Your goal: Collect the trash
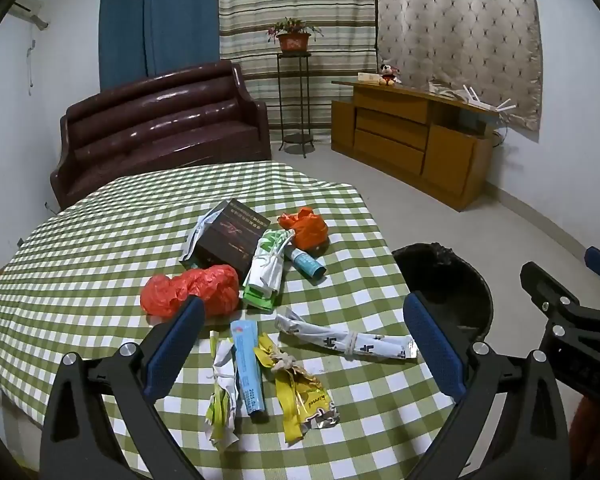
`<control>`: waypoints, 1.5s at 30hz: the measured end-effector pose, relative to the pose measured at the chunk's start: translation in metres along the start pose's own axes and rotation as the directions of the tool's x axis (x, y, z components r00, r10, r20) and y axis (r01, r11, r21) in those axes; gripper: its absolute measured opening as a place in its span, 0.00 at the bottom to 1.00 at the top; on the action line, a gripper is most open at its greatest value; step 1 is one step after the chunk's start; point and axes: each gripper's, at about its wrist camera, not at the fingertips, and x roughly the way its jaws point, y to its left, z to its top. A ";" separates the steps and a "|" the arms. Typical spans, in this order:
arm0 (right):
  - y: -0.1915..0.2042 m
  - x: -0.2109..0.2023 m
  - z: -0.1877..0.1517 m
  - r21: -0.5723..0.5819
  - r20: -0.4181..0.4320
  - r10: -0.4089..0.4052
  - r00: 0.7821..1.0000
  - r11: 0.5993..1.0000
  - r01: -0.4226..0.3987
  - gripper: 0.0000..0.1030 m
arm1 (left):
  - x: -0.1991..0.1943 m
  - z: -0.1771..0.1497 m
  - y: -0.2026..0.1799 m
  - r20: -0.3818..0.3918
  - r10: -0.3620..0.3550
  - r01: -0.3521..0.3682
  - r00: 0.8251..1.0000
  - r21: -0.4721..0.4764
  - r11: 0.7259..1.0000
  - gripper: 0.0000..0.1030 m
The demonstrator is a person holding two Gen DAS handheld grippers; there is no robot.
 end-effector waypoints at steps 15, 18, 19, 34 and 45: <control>-0.001 0.000 0.000 0.000 0.001 0.000 1.000 1.000 0.000 0.96 | 0.004 -0.001 -0.002 -0.026 -0.002 0.002 1.000 -0.003 1.000 0.94; -0.001 0.000 0.000 0.002 0.000 0.001 1.000 1.000 -0.001 0.96 | 0.002 -0.001 0.001 -0.027 -0.001 0.000 1.000 -0.004 1.000 0.94; -0.001 0.000 0.000 0.001 -0.001 0.001 1.000 1.000 -0.001 0.96 | 0.002 -0.001 0.001 -0.028 0.001 -0.001 1.000 -0.003 1.000 0.94; -0.001 0.000 0.000 0.002 -0.003 0.001 1.000 1.000 -0.001 0.96 | 0.004 -0.003 0.003 -0.037 0.002 -0.002 0.999 -0.006 1.000 0.94; -0.001 0.001 0.000 0.003 -0.006 0.002 1.000 1.000 -0.002 0.96 | 0.004 -0.004 0.003 -0.040 0.004 -0.005 0.999 -0.006 1.000 0.94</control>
